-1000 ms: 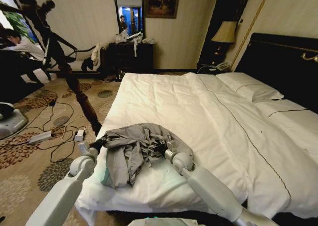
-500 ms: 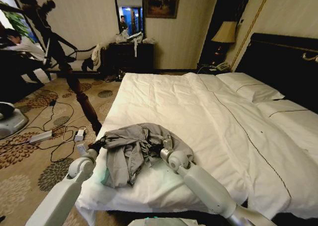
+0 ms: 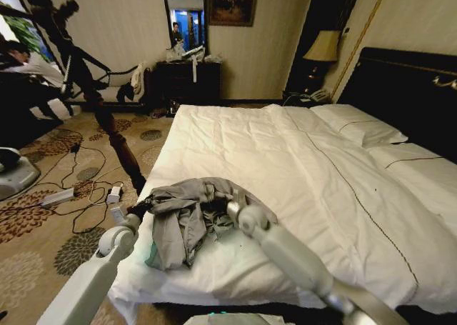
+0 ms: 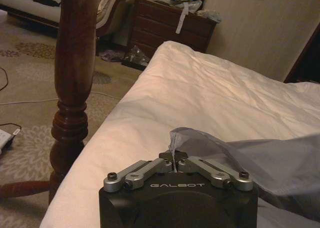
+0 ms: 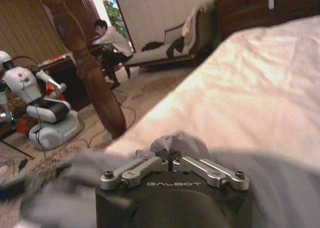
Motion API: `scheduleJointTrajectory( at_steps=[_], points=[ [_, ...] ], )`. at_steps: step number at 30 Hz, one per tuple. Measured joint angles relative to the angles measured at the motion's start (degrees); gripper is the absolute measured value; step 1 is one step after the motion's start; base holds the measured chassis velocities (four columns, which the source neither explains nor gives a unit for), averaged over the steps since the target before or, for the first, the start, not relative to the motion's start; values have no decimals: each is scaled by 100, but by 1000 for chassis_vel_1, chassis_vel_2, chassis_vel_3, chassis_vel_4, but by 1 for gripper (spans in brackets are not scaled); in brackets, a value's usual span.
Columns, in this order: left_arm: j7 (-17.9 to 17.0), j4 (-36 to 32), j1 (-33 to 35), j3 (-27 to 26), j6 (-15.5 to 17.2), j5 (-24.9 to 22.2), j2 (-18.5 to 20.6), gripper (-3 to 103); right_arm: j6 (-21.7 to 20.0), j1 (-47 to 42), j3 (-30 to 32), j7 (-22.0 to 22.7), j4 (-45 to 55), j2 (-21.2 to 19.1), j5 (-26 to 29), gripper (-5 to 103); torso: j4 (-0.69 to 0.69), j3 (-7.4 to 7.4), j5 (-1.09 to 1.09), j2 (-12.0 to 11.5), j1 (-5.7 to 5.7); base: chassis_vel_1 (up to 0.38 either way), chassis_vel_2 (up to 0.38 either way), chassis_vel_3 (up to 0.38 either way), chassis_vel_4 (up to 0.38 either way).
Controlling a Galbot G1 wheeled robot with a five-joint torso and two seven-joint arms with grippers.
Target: Pick up the clothes from the bed and hang them on the clothes hanger.
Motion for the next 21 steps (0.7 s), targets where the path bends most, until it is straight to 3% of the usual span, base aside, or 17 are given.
scheduleJointTrajectory(
  at_steps=[6, 8, 13, 16, 21],
  points=[
    [18, -83, 8, -45, -8, -28, 14, 0, 169, 1262, -394, -100, -1347, 836, -32, 0, 1, 0, -1, 0, 0, 0, 0, 0, 0],
    [27, -86, 4, -48, -8, -34, 14, 0, 201, 1403, -421, -112, -1533, 939, -78, 0, 0, 0, 0, 0, 0, 0, 0, 0, 0],
    [38, -85, -86, -30, -15, -44, -50, 0, 560, 2346, -461, -305, -3349, 1851, -593, 0, 0, 1, -1, 0, 2, 0, 0, 0, 0],
    [23, -58, -234, 113, -16, -52, -86, 0, 642, 2575, -424, -347, -3718, 2088, -697, 0, 6, 0, -1, 0, 1, 0, 0, 0, 0],
    [14, 158, -603, 456, -16, -125, -151, 0, 666, 2666, -334, -232, -4046, 2215, -1110, 0, -5, 0, 0, 0, 1, 0, 0, 0, 0]
  ],
)
